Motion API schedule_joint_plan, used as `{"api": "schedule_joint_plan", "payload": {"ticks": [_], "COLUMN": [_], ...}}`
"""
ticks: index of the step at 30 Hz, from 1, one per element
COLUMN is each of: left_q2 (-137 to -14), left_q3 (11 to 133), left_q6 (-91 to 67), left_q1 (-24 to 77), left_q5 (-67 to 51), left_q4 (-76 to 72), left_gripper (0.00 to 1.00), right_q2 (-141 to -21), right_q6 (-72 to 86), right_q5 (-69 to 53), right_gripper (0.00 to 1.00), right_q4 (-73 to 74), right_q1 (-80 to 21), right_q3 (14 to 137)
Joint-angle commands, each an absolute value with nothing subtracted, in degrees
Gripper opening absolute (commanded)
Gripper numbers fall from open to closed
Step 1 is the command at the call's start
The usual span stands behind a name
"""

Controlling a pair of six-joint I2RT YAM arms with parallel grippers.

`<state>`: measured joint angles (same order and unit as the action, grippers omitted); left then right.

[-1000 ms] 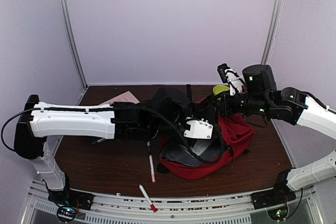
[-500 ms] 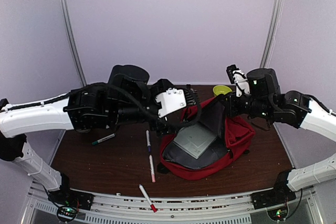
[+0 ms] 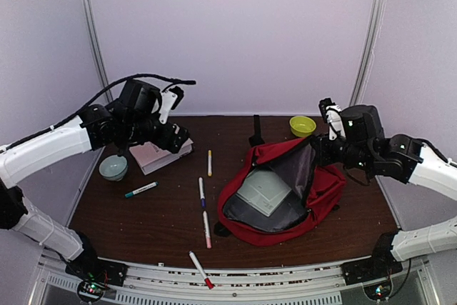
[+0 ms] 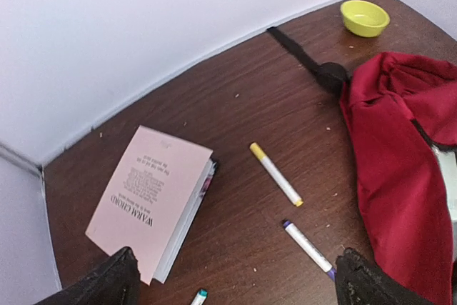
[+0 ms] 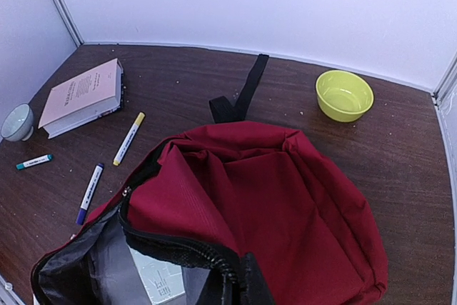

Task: Pack the student bag
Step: Move the book to the center of the board.

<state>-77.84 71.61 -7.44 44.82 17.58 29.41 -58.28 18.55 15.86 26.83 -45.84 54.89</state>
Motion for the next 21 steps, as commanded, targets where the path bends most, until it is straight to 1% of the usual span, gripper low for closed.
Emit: {"api": "schedule_joint_plan", "payload": {"ticks": [1, 5, 8, 11, 17, 21], "left_q2": [-78.0, -83.0, -87.2, -91.0, -99.3, -100.1], "left_q3": [70.5, 75.2, 77.5, 79.1, 85.7, 82.4], "left_q6": [-17.7, -20.8, -24.3, -27.0, -31.2, -35.2], "left_q1": [34.4, 26.6, 19.6, 15.0, 10.7, 10.3], "left_q5": [5.7, 3.7, -2.9, -6.4, -6.2, -5.7], "left_q4": [30.5, 34.6, 35.2, 34.2, 39.8, 36.6], "left_gripper": [0.98, 0.98, 0.98, 0.98, 0.97, 0.97], "right_q2": [-57.2, -57.2, -57.9, -58.8, -61.7, -63.7], "right_q6": [21.4, 23.8, 25.1, 25.8, 25.0, 24.1], "right_q5": [14.8, 13.3, 12.6, 12.7, 13.3, 12.1], "right_gripper": [0.0, 0.0, 0.0, 0.0, 0.0, 0.0], "right_q4": [23.0, 20.3, 17.7, 15.4, 9.8, 7.2], "right_q1": [-45.4, -45.5, -45.5, -45.4, -45.5, -45.4], "right_q3": [50.8, 46.4, 43.4, 40.9, 35.6, 34.4]}}
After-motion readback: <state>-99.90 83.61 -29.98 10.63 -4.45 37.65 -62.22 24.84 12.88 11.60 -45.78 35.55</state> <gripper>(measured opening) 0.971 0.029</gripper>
